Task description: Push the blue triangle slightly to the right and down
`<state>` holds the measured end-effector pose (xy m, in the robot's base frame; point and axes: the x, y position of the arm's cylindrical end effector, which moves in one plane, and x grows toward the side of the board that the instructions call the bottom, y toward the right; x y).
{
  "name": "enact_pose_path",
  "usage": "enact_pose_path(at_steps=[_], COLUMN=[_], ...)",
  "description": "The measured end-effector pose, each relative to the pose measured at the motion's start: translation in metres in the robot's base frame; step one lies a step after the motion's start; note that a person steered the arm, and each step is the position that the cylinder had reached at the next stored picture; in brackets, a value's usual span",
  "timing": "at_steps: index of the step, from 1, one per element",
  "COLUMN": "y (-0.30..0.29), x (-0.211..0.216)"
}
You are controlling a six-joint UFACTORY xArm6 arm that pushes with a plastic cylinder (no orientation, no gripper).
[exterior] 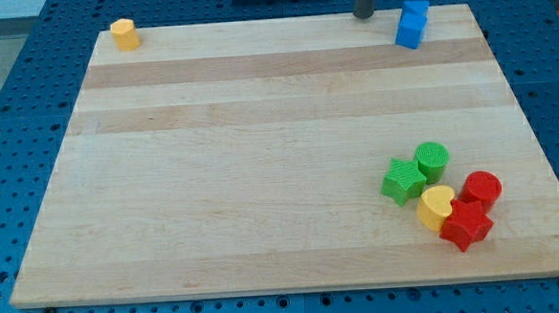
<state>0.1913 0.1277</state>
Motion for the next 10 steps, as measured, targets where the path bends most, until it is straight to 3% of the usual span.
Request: enact_pose_path(at_steps=[2, 7, 8, 10], y=[0.055, 0.107, 0.148, 0.155], x=[0.000, 0.001, 0.000, 0.003])
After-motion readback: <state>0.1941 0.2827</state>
